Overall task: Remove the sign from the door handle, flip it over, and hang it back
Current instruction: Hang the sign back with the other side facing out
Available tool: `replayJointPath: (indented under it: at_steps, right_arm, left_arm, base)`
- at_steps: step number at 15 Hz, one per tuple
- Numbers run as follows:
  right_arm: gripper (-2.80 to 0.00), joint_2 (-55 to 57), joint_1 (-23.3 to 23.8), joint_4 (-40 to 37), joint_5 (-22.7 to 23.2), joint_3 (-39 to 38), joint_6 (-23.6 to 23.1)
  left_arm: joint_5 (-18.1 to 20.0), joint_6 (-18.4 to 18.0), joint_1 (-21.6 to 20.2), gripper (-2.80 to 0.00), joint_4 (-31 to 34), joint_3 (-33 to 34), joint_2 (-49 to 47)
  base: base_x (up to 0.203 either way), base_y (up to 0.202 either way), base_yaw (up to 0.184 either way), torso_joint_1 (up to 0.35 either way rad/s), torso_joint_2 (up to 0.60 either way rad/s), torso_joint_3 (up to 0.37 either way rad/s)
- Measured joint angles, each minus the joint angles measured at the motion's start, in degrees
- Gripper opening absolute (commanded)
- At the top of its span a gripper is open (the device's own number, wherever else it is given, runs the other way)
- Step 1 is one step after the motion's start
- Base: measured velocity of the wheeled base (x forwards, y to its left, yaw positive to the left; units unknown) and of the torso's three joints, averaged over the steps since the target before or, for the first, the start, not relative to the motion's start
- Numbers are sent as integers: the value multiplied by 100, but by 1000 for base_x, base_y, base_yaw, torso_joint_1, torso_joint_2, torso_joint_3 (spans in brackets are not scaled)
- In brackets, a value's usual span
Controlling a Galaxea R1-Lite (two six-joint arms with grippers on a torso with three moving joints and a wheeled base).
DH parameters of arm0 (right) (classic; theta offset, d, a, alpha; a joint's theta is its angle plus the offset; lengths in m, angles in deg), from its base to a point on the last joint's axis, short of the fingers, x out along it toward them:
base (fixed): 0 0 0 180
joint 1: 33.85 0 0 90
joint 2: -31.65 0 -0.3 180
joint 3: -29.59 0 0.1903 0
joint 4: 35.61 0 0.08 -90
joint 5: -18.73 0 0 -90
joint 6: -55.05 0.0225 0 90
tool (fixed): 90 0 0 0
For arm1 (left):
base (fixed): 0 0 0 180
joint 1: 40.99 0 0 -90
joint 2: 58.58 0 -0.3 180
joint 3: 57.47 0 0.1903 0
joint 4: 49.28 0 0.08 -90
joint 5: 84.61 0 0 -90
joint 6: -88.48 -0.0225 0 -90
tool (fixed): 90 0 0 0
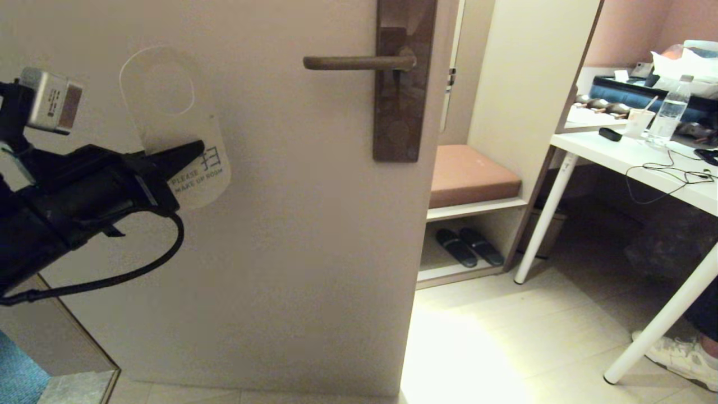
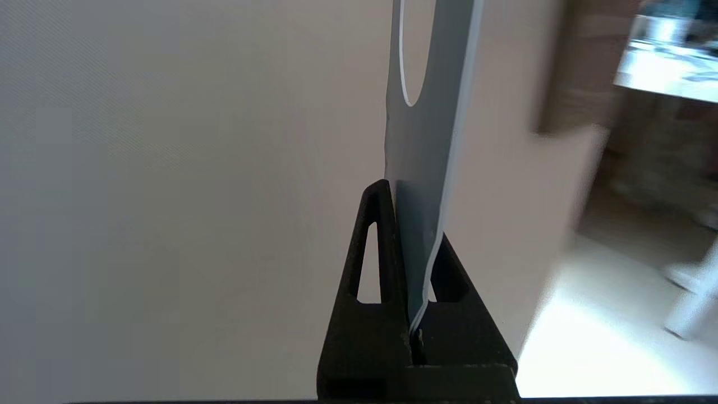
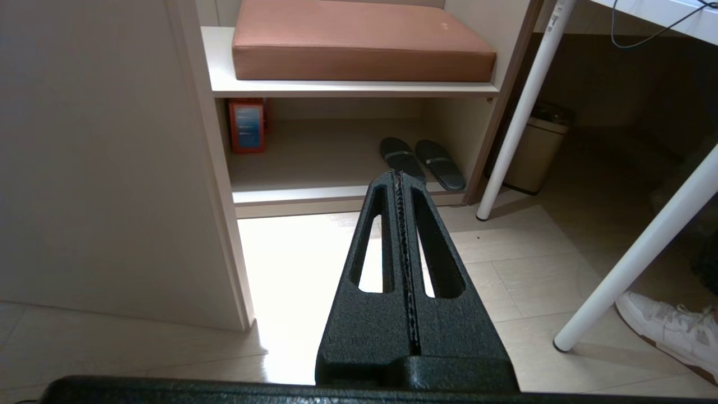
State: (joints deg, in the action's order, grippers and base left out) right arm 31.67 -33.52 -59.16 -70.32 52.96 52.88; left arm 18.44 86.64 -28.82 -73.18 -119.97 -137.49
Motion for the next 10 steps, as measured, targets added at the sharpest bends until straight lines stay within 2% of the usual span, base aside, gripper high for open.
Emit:
replayJointPath:
  at_steps: [4, 7, 10]
  right_arm:
    - [-280, 0, 0, 2, 3, 0, 1]
    - [-280, 0, 0, 0, 3, 0, 0]
    - [-280, 0, 2, 0, 4, 0, 2]
  left_arm:
    - [-497, -27, 266, -280, 542, -602, -324]
    - [-914, -28, 645, -280, 925, -960, -388]
    - [-1291, -27, 992, -280, 1048, -1202, -403]
  base:
    - [0, 0, 0, 0, 0, 0]
    - [0, 0, 0, 0, 0, 0]
    - [0, 0, 0, 0, 0, 0]
